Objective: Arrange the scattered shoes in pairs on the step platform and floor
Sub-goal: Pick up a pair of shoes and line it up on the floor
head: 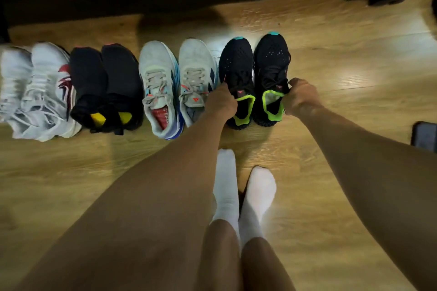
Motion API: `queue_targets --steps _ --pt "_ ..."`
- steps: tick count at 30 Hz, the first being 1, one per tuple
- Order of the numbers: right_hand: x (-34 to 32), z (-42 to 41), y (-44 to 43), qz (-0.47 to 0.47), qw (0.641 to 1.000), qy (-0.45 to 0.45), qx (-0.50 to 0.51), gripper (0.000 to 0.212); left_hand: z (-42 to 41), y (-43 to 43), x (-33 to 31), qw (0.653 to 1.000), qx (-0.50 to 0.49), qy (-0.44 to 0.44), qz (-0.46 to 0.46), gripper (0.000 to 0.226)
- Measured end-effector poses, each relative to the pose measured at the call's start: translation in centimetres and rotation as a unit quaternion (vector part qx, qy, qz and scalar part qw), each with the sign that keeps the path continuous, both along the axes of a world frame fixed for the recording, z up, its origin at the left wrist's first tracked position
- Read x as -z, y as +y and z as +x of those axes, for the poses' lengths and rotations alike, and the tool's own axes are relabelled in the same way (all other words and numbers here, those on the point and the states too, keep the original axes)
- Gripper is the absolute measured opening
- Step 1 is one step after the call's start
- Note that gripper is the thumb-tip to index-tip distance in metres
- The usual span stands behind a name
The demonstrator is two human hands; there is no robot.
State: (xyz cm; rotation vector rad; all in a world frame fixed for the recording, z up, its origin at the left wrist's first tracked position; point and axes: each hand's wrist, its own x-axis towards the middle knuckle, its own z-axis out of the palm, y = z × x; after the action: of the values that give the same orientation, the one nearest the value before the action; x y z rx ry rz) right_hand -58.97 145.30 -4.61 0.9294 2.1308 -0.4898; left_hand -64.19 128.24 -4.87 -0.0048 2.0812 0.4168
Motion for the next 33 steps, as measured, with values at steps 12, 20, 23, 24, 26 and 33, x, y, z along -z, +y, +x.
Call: queue_targets --steps 12,20,23,24,26,33 --pt "-29.6 -5.1 -9.2 -0.164 0.941 0.296 -0.004 0.037 -1.4 -3.2 -28.8 0.94 -0.215 0.219 0.15 0.037" --pt "-59.7 -1.9 -16.0 -0.28 0.849 0.417 -0.165 0.043 3.2 -12.4 -59.8 0.851 -0.285 0.384 0.217 0.033" --pt "-69.9 0.3 -19.2 -0.302 0.799 0.463 -0.237 0.046 7.0 -17.2 -70.2 0.811 -0.288 0.47 0.197 0.033" --pt "-72.9 1.0 -20.5 -0.305 0.782 0.48 -0.257 0.045 8.4 -19.0 -73.2 0.796 -0.3 0.49 0.193 0.032" --pt "-78.1 2.3 -23.7 -0.315 0.75 0.502 -0.294 0.044 11.2 -22.6 -78.3 0.766 -0.314 0.533 0.178 0.031" --pt "-89.0 11.2 -39.0 -0.396 0.631 0.511 -0.429 0.043 25.3 -37.1 -89.4 0.681 -0.371 0.627 0.075 0.033"
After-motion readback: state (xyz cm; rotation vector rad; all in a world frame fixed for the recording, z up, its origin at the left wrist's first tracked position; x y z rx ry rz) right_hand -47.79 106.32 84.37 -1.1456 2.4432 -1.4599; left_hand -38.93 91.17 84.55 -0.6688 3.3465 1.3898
